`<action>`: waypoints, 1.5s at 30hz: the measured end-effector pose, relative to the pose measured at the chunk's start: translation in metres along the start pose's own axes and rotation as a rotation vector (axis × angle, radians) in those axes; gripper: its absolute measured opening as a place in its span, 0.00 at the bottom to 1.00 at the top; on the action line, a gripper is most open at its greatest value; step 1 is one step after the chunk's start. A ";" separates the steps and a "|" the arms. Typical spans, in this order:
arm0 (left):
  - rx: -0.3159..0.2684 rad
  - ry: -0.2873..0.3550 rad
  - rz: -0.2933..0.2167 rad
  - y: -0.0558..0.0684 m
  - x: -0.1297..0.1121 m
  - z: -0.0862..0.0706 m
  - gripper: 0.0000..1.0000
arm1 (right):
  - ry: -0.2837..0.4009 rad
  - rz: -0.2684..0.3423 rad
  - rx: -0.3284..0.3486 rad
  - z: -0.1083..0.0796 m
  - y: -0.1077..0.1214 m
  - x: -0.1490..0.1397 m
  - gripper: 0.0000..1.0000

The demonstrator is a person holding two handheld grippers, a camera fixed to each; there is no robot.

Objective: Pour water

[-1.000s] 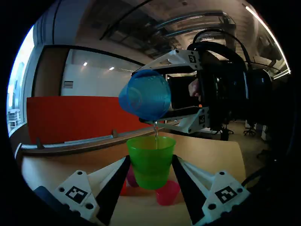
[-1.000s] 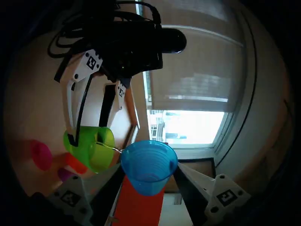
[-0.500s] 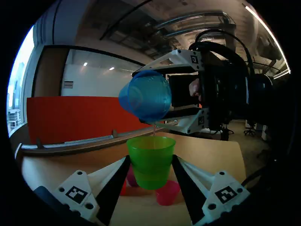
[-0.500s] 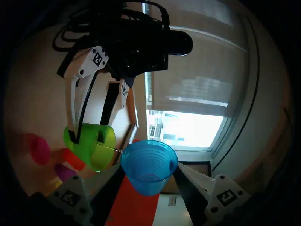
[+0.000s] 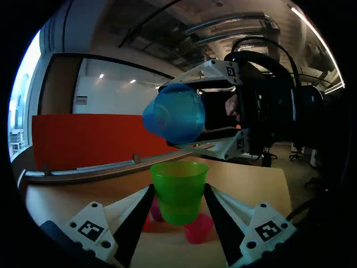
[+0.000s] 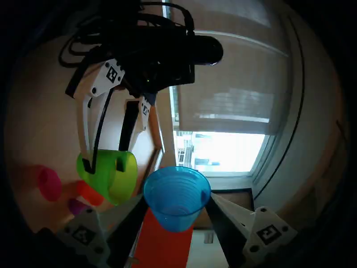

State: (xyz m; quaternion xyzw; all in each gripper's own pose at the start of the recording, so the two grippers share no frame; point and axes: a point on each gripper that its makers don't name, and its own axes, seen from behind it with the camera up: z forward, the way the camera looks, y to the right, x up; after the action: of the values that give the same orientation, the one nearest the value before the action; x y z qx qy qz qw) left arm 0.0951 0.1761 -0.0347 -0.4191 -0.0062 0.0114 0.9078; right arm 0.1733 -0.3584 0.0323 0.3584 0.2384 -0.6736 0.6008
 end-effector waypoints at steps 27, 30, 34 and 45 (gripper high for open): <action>0.009 -0.015 0.001 -0.004 -0.005 -0.001 0.80 | -0.069 0.529 -0.019 -0.023 -0.025 -0.056 0.88; 0.011 -0.015 0.001 -0.004 -0.004 -0.002 0.80 | -0.070 0.592 -0.022 -0.027 -0.027 -0.057 0.88; 0.014 -0.017 0.004 -0.005 -0.005 -0.002 0.80 | -0.062 0.711 -0.021 -0.032 -0.030 -0.058 0.88; 0.018 -0.020 0.009 -0.005 -0.003 -0.005 0.80 | -0.037 1.070 -0.019 -0.043 -0.039 -0.061 0.88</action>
State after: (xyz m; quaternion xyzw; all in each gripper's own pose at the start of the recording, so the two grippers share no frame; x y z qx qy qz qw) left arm 0.0921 0.1689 -0.0338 -0.4108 -0.0134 0.0199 0.9114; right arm 0.1451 -0.2805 0.0481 0.4123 0.0179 -0.2773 0.8676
